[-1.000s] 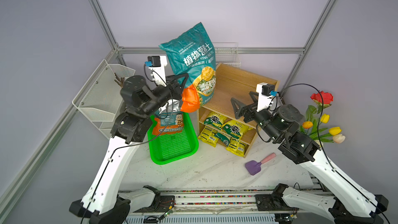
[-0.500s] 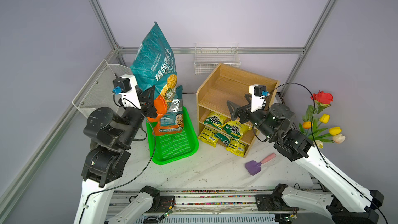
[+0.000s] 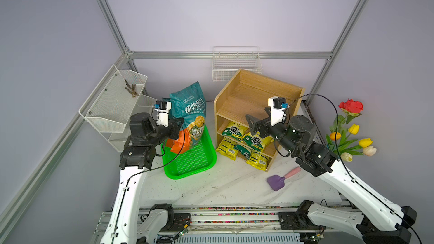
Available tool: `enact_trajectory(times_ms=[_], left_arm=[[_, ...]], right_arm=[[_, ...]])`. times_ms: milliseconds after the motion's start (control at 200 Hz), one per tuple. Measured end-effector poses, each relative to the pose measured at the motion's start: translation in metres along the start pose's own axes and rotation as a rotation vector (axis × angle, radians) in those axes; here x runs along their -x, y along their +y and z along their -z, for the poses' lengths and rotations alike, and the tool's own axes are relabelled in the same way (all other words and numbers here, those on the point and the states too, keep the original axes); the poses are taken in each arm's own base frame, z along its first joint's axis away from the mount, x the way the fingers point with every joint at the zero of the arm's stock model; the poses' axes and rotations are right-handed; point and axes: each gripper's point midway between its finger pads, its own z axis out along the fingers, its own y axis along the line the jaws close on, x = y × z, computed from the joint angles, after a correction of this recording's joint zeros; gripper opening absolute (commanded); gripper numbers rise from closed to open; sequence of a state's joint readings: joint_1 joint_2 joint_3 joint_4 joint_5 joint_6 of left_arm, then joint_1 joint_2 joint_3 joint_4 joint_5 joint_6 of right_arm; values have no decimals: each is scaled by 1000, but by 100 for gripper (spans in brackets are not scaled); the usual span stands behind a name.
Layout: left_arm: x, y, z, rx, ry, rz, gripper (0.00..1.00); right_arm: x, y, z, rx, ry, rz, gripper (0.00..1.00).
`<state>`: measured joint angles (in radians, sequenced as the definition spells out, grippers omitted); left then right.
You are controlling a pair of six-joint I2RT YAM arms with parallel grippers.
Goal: Take down the fertilizer bag from the shelf
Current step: Place the fertilizer bag in the storage box, then pick up the fertilizer bag from the shelf.
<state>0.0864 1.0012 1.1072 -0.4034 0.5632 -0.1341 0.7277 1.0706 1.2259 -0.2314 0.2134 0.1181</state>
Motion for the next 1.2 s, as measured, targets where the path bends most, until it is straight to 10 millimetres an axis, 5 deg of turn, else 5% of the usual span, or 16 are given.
enact_trajectory(times_ms=[180,335,475,510,580,750,970,1200], left_arm=[[-56,61,-31,46,61,99,0],[-115,76,-50,39,173,126,0],[-146,97,-63,96,198,90,0],[-147,103,-65,119,194,73,21],[-145,118,-69,181,184,36,97],[-169,172,-64,431,263,72,100],[-150,176,-33,582,258,110,100],[-99,145,17,646,104,240,100]], right_arm=[[-5,-1,-2,-4,8,-11,99],[-14,-2,-4,-8,26,-13,99],[-18,2,-8,10,41,-10,99],[-20,4,-9,23,48,-9,99],[-22,8,-10,47,55,-6,99],[-25,13,-7,79,74,5,99],[-32,15,3,101,112,25,99],[-55,36,5,177,215,68,96]])
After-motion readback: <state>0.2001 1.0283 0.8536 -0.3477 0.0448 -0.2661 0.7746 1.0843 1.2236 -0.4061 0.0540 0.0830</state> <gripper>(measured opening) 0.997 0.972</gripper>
